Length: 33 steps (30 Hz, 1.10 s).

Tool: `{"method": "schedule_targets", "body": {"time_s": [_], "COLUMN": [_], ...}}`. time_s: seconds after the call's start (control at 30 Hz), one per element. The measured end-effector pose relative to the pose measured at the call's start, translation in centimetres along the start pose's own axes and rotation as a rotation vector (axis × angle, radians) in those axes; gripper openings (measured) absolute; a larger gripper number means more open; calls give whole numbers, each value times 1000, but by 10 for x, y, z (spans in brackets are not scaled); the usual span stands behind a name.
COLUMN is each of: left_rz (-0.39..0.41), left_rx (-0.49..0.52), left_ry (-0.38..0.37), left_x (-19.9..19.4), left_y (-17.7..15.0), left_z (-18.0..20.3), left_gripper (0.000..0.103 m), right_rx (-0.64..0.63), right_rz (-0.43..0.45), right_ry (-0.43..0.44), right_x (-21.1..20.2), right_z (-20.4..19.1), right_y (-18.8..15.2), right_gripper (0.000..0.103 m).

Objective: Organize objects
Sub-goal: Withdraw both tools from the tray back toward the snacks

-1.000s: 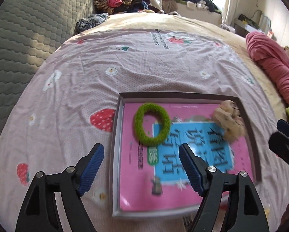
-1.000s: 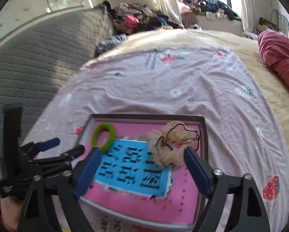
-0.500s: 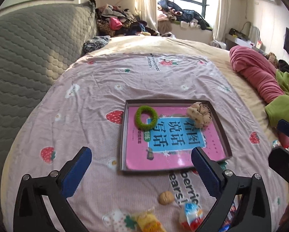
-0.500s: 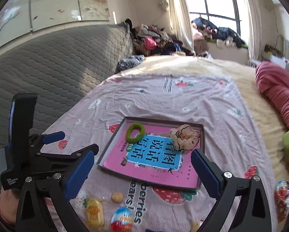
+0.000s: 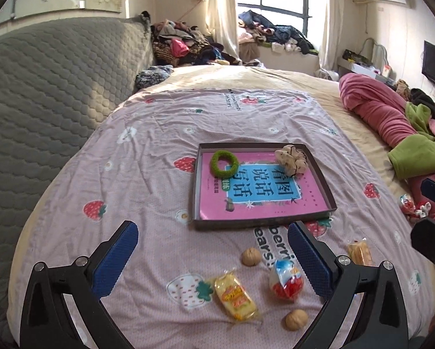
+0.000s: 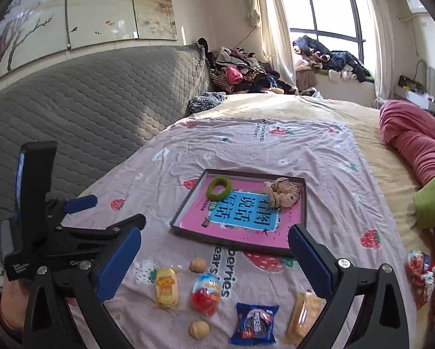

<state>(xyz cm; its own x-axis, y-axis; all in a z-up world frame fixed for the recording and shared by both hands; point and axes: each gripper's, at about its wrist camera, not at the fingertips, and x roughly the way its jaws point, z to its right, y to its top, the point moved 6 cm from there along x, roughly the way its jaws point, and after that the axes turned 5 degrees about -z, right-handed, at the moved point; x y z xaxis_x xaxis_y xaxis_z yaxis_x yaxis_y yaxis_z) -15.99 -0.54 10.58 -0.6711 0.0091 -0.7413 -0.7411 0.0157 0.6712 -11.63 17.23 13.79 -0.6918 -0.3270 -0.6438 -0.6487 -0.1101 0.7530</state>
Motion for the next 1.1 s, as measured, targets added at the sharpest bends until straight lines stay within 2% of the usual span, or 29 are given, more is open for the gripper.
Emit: {"method": "schedule_targets", "body": {"time_s": [0.13,0.3,0.53,0.67,0.8,0.9,1.1], "left_rz": [-21,-10,17,-13,-25,-28,-15], "left_rx": [-9,-14,-20,-26,-20,-14,-8], "left_ry": [12,46,40,30,40,41,57], "left_x": [-5,-18,-36,-36,-39,-44,-55], "left_y": [-19,-40,-65,-79,-89,-97,-106], "left_z": [-5,-9,-6,-3,-2,-1,-1], "left_gripper": [103,103,103,103,103,103,103], "right_rx": [-29,-36,-15,-8,-11,5,-10], "right_rz": [8,-24,-7,-23,-12,-28,-24], "right_ry": [-27,-6,-32,-31,-43,-15,-56], "right_x": [-11,-11,-23,-25,-34,-38,-47], "right_z": [-9,-16,-14,-13,-14,-14,-17], "right_y": [-9,-27,-44,-52,-58,-65,-74], "right_gripper": [102,102,102,102,102,102,102]}}
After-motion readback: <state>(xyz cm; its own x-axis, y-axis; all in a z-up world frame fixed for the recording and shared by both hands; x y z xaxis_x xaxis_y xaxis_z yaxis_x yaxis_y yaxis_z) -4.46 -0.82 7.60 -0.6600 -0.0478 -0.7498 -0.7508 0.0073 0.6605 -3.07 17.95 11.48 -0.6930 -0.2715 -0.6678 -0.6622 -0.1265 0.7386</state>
